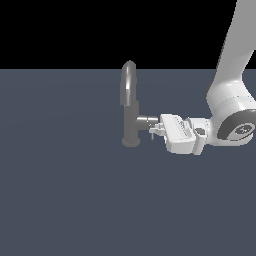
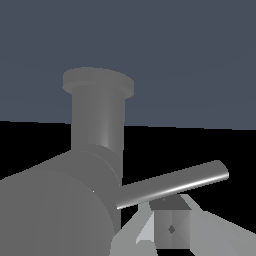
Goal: Turn on the faucet by rotating a designated handle.
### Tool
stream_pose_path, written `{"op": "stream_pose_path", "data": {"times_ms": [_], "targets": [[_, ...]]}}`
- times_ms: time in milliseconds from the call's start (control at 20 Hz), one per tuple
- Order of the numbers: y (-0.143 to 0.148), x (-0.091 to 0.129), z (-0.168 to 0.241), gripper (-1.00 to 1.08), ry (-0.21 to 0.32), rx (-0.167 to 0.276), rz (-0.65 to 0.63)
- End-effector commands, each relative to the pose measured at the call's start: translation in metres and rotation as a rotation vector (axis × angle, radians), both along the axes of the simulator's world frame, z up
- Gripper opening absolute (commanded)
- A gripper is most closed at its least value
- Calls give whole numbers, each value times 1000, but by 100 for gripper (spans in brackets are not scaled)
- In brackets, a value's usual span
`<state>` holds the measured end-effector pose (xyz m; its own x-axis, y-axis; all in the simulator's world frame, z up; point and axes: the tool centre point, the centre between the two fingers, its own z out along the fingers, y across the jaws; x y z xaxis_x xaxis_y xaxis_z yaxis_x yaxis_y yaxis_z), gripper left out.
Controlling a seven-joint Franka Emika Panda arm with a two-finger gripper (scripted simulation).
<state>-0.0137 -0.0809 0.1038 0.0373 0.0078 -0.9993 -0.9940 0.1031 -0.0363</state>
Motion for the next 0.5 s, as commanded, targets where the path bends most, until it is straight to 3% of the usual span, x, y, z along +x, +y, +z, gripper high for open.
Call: {"op": "stream_pose_path", "data": {"times_ms": [0, 450], "targets": [[-1, 3, -19, -100, 16, -7, -10], [-4, 12, -51, -100, 34, -7, -13]]}}
